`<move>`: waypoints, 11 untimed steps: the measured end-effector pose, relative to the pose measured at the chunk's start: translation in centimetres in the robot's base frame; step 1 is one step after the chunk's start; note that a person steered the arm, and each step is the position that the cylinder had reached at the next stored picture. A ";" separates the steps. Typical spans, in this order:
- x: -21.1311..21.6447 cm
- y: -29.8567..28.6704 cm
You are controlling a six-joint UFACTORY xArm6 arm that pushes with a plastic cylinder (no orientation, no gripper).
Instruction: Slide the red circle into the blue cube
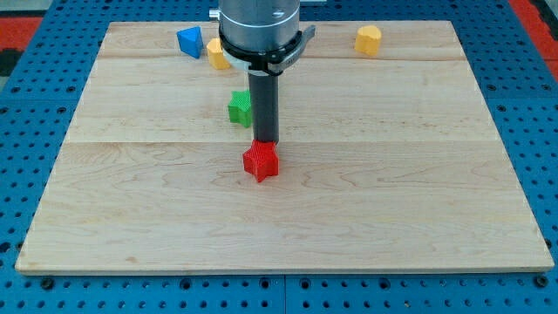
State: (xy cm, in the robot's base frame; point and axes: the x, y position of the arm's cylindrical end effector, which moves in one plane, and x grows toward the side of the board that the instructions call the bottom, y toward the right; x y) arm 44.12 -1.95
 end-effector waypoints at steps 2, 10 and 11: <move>-8.1 5.7; -24.8 0.0; -24.8 -1.5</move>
